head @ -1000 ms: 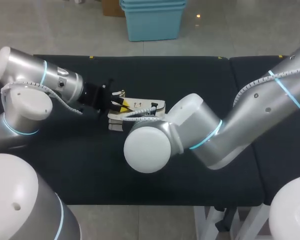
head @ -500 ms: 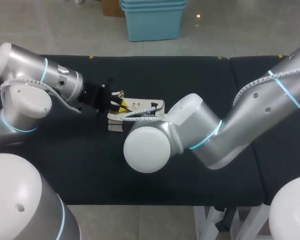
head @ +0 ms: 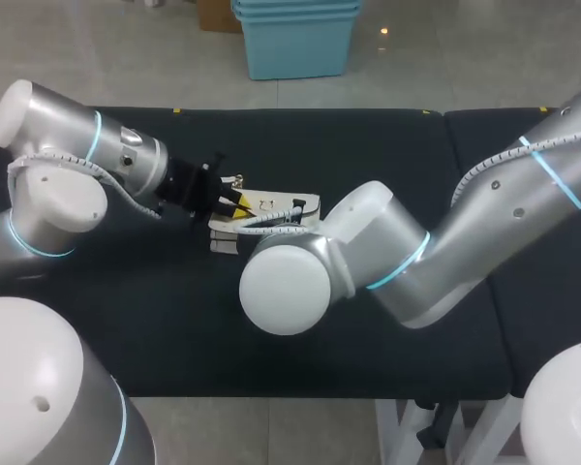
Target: Pick up the bag, open it, inspect its contents, close it, and place it on the opposite side
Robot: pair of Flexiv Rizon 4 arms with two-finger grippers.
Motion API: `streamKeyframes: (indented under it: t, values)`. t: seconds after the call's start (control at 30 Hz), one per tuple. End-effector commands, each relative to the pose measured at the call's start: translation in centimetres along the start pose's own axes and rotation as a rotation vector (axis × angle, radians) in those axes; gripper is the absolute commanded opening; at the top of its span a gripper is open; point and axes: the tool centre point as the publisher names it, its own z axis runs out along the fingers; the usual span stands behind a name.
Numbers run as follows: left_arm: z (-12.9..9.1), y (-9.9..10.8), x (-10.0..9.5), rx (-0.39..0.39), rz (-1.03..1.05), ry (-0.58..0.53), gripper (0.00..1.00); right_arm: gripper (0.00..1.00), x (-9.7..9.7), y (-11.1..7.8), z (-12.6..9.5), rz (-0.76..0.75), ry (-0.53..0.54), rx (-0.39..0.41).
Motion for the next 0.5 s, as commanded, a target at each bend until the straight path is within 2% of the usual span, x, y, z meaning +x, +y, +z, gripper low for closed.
streamKeyframes:
  t: [0.03, 0.33, 0.5]
  values:
    - [-0.27, 0.17, 0.77, -0.013, -0.005, -0.027, 0.00, 0.00, 0.25, 0.06, 0.24, 0.001, -0.003, 0.001]
    - [-0.18, -0.62, 0.43, -0.014, 0.016, -0.114, 0.00, 0.00, 0.25, 0.06, 0.24, 0.001, -0.003, 0.001]
    - [-0.18, -0.62, 0.43, -0.014, 0.016, -0.114, 0.00, 0.00, 0.25, 0.06, 0.24, 0.001, -0.003, 0.001]
